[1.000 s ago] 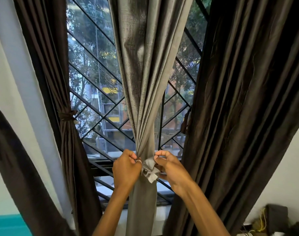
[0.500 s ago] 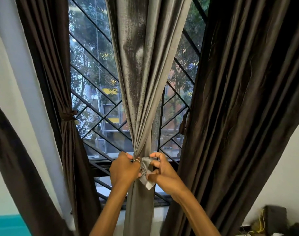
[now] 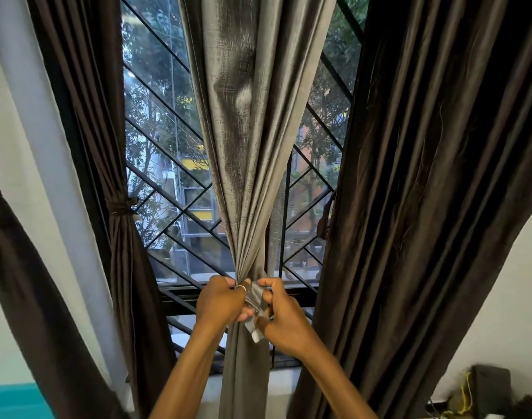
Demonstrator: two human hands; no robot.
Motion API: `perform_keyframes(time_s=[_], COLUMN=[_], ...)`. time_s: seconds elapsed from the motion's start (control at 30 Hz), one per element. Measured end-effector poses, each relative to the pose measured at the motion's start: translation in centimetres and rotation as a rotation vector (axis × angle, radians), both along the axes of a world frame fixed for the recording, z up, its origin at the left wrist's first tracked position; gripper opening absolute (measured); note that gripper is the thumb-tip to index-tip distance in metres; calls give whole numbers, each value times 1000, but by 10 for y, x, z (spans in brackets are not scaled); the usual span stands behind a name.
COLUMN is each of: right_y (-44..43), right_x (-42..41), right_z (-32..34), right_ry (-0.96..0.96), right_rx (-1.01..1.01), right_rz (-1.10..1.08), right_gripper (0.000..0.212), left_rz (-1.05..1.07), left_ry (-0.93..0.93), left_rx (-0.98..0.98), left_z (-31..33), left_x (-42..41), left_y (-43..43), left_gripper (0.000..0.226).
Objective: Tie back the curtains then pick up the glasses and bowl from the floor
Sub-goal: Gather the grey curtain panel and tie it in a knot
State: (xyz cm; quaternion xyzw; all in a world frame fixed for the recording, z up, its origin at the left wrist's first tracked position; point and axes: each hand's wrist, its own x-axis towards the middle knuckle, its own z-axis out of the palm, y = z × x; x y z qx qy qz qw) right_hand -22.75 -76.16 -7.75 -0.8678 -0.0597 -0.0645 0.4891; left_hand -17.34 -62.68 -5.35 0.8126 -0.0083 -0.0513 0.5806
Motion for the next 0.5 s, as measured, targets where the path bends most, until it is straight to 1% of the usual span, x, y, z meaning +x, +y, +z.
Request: perform_keyframes(time_s=[0.07, 0.13, 0.2, 0.27, 0.37, 0.43, 0.5], right_y=[2, 2, 3, 2, 0, 0, -1], right_x=[1, 4, 4, 4, 3, 3, 4], right_z=[-2, -6, -9, -11, -9, -9, -13], right_ry=[-1, -16, -15, -11, -9, -23, -20], right_rx=[9, -24, -53, -61, -58, -56, -16], right_rz=[6, 11, 19, 23, 21, 21, 39], right_gripper=[57, 62, 62, 58, 55, 60, 71], left_rz=[22, 34, 46, 55, 24, 6, 13], left_ry=[-23, -35, -63, -105, -170, -252, -357], left_rx=[-11, -2, 62, 140, 193, 304, 442], left_z=[1, 4, 5, 5, 7, 8, 11], left_x=[-5, -9, -8, -5, -5, -8, -16], left_y=[-1, -2, -2, 1, 4, 4, 2], left_gripper=[29, 33, 36, 32, 23, 24, 23])
